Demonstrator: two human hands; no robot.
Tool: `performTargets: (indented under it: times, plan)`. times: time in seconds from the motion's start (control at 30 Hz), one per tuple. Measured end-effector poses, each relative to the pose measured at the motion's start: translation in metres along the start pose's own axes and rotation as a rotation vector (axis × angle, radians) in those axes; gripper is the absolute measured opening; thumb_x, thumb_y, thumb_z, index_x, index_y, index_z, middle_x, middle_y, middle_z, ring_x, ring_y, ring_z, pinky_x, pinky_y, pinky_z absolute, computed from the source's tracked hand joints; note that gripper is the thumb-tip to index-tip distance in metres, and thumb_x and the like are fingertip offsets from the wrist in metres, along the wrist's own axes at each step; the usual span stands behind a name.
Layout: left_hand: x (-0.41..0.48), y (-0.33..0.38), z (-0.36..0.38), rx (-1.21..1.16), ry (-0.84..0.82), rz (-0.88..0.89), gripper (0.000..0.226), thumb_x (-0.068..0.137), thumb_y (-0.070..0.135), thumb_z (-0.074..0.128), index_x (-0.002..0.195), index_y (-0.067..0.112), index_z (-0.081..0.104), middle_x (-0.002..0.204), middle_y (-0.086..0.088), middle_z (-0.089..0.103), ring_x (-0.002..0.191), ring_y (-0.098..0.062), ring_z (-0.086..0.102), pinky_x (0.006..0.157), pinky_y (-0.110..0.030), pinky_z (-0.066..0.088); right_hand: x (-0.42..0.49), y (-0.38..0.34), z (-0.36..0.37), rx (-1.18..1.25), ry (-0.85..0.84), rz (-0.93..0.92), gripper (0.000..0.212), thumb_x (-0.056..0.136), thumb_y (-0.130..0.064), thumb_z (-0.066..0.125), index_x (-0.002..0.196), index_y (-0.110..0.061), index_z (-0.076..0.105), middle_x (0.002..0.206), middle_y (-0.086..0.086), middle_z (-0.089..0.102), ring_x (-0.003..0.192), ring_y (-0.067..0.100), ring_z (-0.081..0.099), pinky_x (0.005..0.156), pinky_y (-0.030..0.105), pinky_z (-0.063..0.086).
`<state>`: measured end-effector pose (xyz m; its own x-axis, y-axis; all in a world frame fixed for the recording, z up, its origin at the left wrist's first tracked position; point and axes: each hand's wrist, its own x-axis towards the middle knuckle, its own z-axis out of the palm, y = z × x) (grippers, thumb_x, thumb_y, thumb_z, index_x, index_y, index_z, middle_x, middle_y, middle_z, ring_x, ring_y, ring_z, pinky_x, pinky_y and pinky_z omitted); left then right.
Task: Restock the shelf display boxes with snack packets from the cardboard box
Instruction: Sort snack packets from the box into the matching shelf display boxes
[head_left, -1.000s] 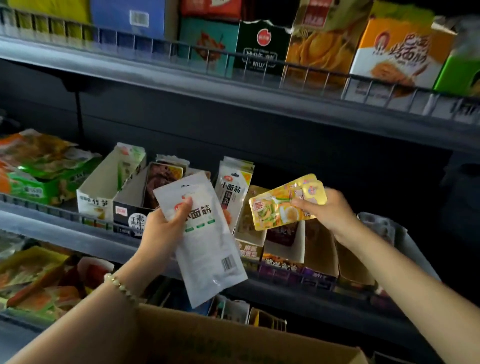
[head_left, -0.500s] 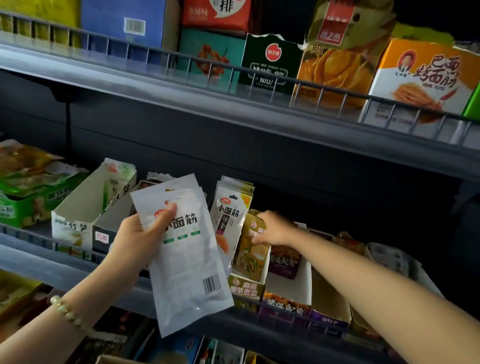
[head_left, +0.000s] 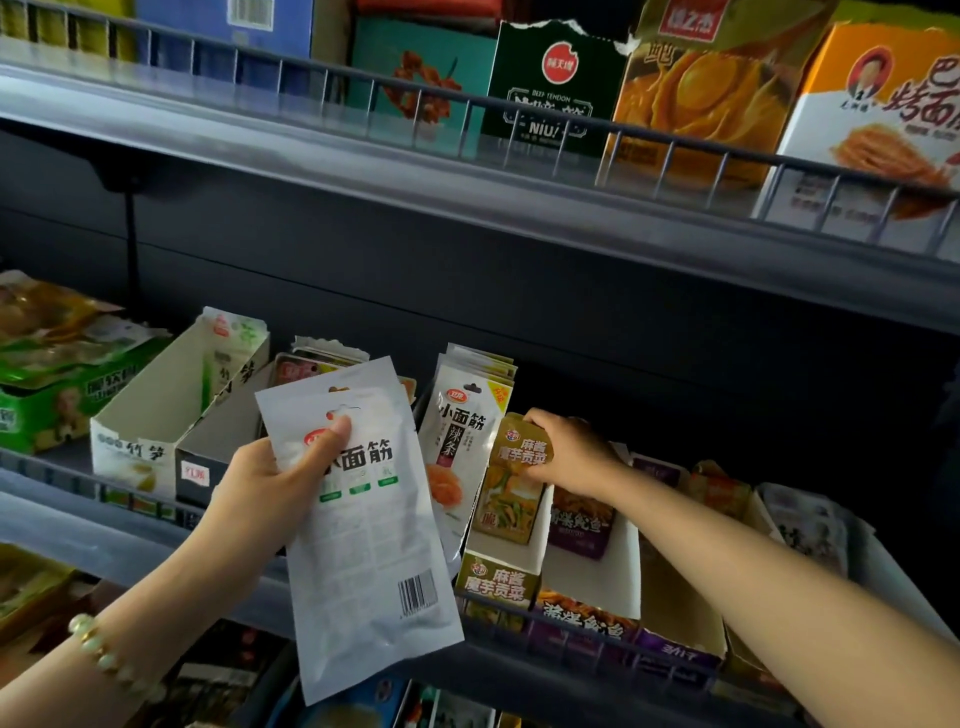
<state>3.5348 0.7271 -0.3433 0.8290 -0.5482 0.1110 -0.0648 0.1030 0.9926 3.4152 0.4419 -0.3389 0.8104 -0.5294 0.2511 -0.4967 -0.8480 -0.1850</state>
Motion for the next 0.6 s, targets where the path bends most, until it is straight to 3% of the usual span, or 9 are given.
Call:
performTargets:
  times: [0.07,0.13,0.3,0.4,0.43,0.5,0.53,0.6]
  plan:
    - [0.001,-0.003,0.001,0.015,0.003,-0.007,0.033,0.084,0.043,0.063,0.087,0.011,0.069,0.077,0.000,0.076,0.074,-0.020,0.072,0.073,-0.038,0.055,0.000,-0.001,0.002,0.013,0.039,-0.009,0.052,0.075,-0.020,0.078,0.119,-0.024,0.051,0.106,-0.002,0.061,0.095,0.017,0.059,0.072,0.029,0.049]
    - [0.000,-0.003,0.002,-0.002,0.000,-0.011,0.031,0.086,0.040,0.063,0.087,0.009,0.068,0.076,0.000,0.076,0.076,-0.021,0.072,0.071,-0.037,0.055,0.001,-0.001,0.005,0.010,0.105,-0.029,0.054,0.076,-0.017,0.076,0.122,-0.023,0.049,0.110,-0.002,0.058,0.096,0.017,0.058,0.069,0.026,0.044]
    - [-0.006,0.001,0.007,-0.016,-0.012,-0.001,0.025,0.088,0.035,0.062,0.084,0.011,0.066,0.072,0.005,0.075,0.066,-0.012,0.071,0.060,-0.028,0.051,-0.001,0.000,0.008,-0.088,0.277,-0.062,0.048,0.077,-0.020,0.076,0.120,-0.019,0.053,0.118,-0.001,0.048,0.108,0.016,0.049,0.083,0.026,0.041]
    - [-0.011,0.005,0.007,0.002,-0.007,0.016,0.026,0.088,0.036,0.062,0.082,0.011,0.067,0.070,0.006,0.074,0.058,-0.007,0.070,0.057,-0.025,0.049,-0.018,-0.024,-0.002,0.190,0.419,-0.071,0.027,0.085,-0.026,0.070,0.108,-0.016,0.059,0.110,-0.003,0.052,0.100,0.011,0.048,0.081,0.022,0.038]
    - [-0.013,0.007,0.007,0.009,-0.004,0.028,0.027,0.089,0.036,0.062,0.081,0.012,0.068,0.068,0.006,0.074,0.057,-0.007,0.069,0.056,-0.025,0.049,-0.030,-0.040,-0.009,0.396,0.391,-0.058,0.019,0.090,-0.029,0.063,0.104,-0.017,0.059,0.106,-0.005,0.055,0.096,0.009,0.051,0.080,0.021,0.039]
    - [-0.018,0.012,0.009,0.002,0.007,0.052,0.027,0.089,0.036,0.062,0.078,0.011,0.068,0.065,0.007,0.073,0.054,-0.005,0.068,0.051,-0.021,0.049,-0.061,-0.075,-0.023,0.823,0.133,-0.039,0.024,0.094,-0.042,0.047,0.103,-0.022,0.057,0.103,-0.004,0.062,0.092,0.009,0.060,0.080,0.025,0.046]
    - [-0.021,0.014,0.010,-0.009,0.011,0.064,0.028,0.089,0.035,0.062,0.077,0.011,0.067,0.063,0.007,0.072,0.053,-0.005,0.067,0.048,-0.018,0.049,-0.079,-0.089,-0.029,0.961,-0.032,-0.042,0.030,0.092,-0.048,0.043,0.107,-0.025,0.056,0.106,-0.003,0.065,0.093,0.011,0.064,0.081,0.027,0.051]
    - [-0.027,0.018,0.014,-0.027,0.016,0.082,0.029,0.089,0.035,0.062,0.075,0.010,0.067,0.063,0.004,0.072,0.056,-0.009,0.068,0.050,-0.020,0.052,-0.113,-0.111,-0.035,1.054,-0.291,-0.067,0.032,0.086,-0.049,0.054,0.115,-0.035,0.050,0.110,-0.009,0.065,0.096,0.007,0.066,0.080,0.025,0.056]
